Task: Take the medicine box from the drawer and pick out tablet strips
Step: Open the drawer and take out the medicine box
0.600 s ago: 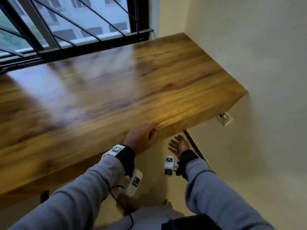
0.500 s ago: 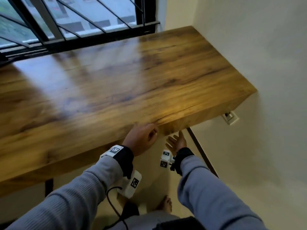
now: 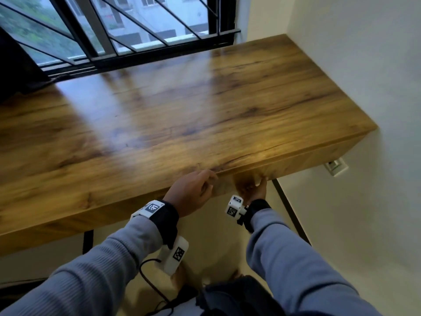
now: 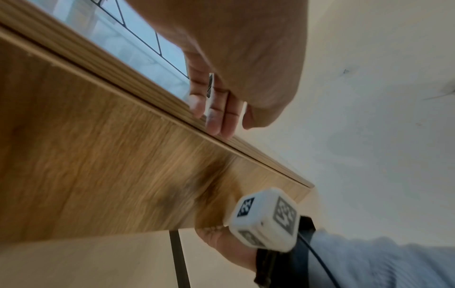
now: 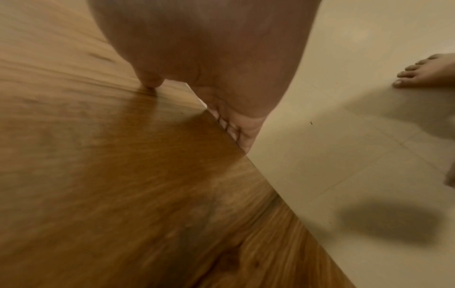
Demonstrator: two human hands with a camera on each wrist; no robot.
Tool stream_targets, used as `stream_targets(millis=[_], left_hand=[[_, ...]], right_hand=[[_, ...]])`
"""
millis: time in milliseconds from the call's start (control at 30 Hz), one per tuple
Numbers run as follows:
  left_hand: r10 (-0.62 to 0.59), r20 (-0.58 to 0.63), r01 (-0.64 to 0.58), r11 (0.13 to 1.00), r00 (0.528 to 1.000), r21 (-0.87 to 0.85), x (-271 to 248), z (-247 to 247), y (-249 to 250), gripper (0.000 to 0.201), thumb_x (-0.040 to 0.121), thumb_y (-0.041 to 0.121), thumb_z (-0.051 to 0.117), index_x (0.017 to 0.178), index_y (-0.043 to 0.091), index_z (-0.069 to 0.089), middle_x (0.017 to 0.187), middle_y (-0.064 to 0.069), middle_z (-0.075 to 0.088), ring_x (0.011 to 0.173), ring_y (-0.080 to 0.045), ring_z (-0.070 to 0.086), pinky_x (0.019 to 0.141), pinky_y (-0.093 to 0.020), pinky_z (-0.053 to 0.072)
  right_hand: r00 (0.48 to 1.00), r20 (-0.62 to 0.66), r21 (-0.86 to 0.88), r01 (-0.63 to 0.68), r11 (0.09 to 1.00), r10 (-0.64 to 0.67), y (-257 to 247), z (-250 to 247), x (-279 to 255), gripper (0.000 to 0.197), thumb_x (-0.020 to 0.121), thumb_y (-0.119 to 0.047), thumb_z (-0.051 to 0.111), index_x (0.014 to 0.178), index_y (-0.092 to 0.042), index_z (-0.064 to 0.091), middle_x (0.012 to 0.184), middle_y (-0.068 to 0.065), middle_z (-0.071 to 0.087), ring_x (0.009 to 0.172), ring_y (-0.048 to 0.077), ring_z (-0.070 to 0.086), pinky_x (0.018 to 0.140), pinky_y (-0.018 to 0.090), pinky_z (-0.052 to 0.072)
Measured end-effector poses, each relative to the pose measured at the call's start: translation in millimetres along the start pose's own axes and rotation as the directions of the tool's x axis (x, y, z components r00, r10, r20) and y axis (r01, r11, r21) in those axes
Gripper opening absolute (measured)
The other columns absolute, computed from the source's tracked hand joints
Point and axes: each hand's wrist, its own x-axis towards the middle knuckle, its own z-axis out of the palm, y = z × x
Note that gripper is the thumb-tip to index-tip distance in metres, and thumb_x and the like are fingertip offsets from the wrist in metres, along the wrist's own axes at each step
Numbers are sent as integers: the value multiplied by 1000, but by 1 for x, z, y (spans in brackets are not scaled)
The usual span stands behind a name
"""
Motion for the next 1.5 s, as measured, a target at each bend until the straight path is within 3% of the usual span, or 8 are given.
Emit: stream_targets(millis=[167, 333, 500, 633, 833, 1067, 1233, 1500], left_hand=[[10, 65, -10, 1000, 998, 3, 2, 0, 10, 23, 97, 25, 48, 116, 20, 60, 100, 3, 65, 80, -13, 57, 68, -21, 46], [59, 166, -60, 998, 984, -2, 5, 13, 15, 22, 97, 27, 48, 113, 24, 62, 107, 6, 66, 90, -12, 60, 82, -28, 52], [76, 209, -74, 997, 975, -17, 12, 26, 20, 21, 97, 29, 50, 114, 24, 62, 106, 4, 67, 89, -10, 62, 81, -24, 52], [61, 224, -57, 998, 973, -26, 18, 33, 26, 22, 97, 29, 49, 113, 21, 62, 107, 2, 66, 92, -13, 63, 84, -26, 53], [-42, 237, 52, 998, 971, -36, 20, 44, 20, 20, 97, 30, 51, 107, 20, 64, 101, 2, 68, 86, -11, 64, 79, -25, 54], [-354, 211, 399, 886, 911, -237, 7, 55, 4, 21, 95, 34, 55, 89, 17, 65, 81, -1, 66, 66, -12, 62, 58, -22, 50], [-625, 266, 664, 576, 734, -477, 10, 64, -8, 29, 89, 15, 66, 114, 6, 54, 85, -5, 62, 68, -20, 67, 57, -30, 58], [-575, 476, 718, 321, 666, -617, 8, 60, 16, 40, 85, 4, 70, 116, 3, 44, 107, -23, 65, 70, -28, 71, 55, -31, 61]], right_hand=[[1000, -23, -35, 20, 999, -21, 1, -37, -25, 86, 88, -68, 39, 150, -11, 24, 153, 16, 33, 130, 33, 45, 108, 46, 38], [972, -146, -299, 133, 945, -183, -16, -71, -70, 56, 96, -50, 43, 138, -13, 45, 129, 12, 55, 111, 30, 58, 93, 45, 49], [758, -377, -389, 391, 834, -532, -71, -88, -114, 35, 93, -21, 52, 125, -8, 54, 118, 10, 61, 91, 20, 55, 70, 32, 47], [654, -207, -485, 577, 657, -728, -125, -72, -158, 29, 91, -14, 56, 120, -15, 57, 103, 3, 60, 88, 16, 55, 78, 31, 46], [755, 106, -660, 540, 522, -647, -161, -26, -171, 26, 91, -13, 57, 115, -20, 57, 101, 2, 61, 90, 15, 58, 76, 30, 50], [946, 58, -792, 239, 563, -320, -151, 14, -113, 31, 88, -6, 61, 120, -8, 61, 105, 8, 65, 93, 22, 61, 71, 35, 55], [934, 90, -908, 220, 357, -347, -140, 20, -98, 28, 85, -3, 66, 112, -2, 62, 109, 14, 66, 92, 25, 59, 80, 34, 50], [933, 63, -946, 169, 275, -355, -154, -16, -97, 24, 80, 0, 69, 103, -8, 68, 112, 15, 68, 95, 24, 62, 79, 33, 52]])
